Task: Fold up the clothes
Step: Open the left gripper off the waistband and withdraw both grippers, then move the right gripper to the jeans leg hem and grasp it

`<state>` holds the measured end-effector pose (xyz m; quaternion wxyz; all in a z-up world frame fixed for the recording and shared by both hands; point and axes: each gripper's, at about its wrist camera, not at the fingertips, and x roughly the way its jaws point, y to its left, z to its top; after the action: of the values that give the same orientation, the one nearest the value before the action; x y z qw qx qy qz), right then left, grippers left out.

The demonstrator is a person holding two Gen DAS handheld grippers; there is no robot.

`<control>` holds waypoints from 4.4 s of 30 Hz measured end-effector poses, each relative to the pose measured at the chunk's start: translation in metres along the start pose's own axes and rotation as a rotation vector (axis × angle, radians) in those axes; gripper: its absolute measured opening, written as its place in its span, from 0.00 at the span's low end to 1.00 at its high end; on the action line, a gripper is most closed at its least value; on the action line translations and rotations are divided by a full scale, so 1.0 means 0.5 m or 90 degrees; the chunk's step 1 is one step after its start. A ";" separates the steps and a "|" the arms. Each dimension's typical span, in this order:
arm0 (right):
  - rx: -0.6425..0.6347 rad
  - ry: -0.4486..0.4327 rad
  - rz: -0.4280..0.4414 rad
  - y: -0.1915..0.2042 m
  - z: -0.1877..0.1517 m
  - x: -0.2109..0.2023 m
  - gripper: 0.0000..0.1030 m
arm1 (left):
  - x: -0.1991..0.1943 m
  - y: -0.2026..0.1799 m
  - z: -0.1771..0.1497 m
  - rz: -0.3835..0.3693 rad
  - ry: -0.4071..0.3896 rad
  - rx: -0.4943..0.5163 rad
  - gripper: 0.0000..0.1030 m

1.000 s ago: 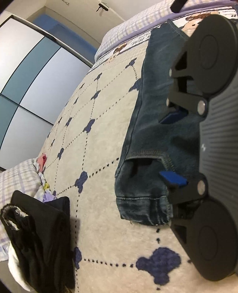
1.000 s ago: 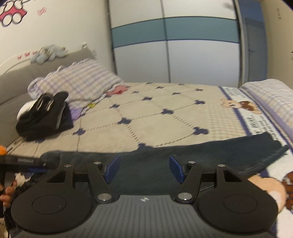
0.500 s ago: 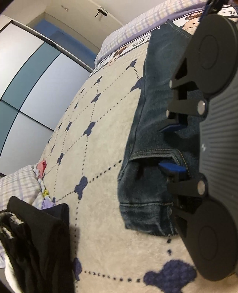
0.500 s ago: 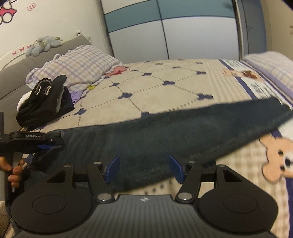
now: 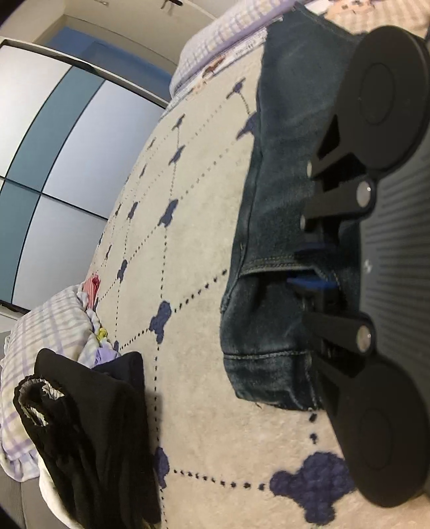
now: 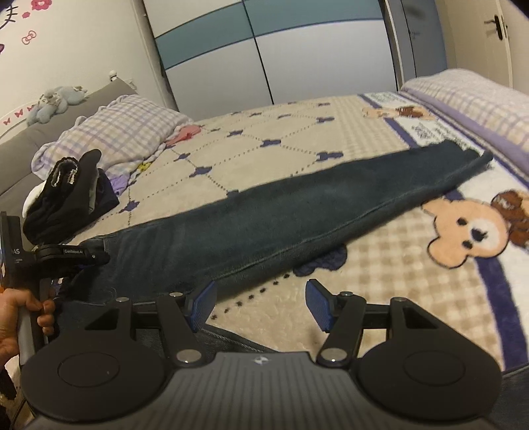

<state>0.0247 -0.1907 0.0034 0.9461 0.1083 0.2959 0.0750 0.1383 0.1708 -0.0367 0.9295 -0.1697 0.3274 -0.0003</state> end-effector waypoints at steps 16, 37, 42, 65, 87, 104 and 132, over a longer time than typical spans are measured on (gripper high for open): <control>-0.044 -0.092 -0.028 0.127 0.043 -0.211 0.64 | -0.135 -0.045 -0.052 -0.020 0.060 0.023 0.73; 0.071 -0.056 0.010 0.225 0.020 -0.114 0.68 | -0.230 0.026 -0.086 0.002 0.042 -0.043 0.76; 0.086 -0.038 0.033 0.216 0.011 -0.048 0.68 | -0.225 0.033 -0.088 -0.002 0.030 -0.058 0.77; -0.018 0.093 0.060 0.249 -0.070 -0.001 0.69 | -0.266 0.049 -0.163 0.038 0.002 0.136 0.80; -0.080 0.061 0.254 0.249 0.033 0.092 0.71 | -0.230 0.027 -0.094 -0.016 0.015 -0.014 0.80; -0.397 0.160 0.234 0.286 0.120 0.345 0.72 | -0.137 0.009 -0.070 0.029 0.021 0.024 0.97; -0.377 0.244 0.242 0.269 0.186 0.535 0.81 | -0.108 0.003 -0.079 0.048 0.008 0.072 1.00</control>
<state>0.2855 -0.0207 -0.0341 0.8334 -0.1321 0.4070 0.3497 0.0715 0.1657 -0.0329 0.9348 -0.1044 0.3391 0.0147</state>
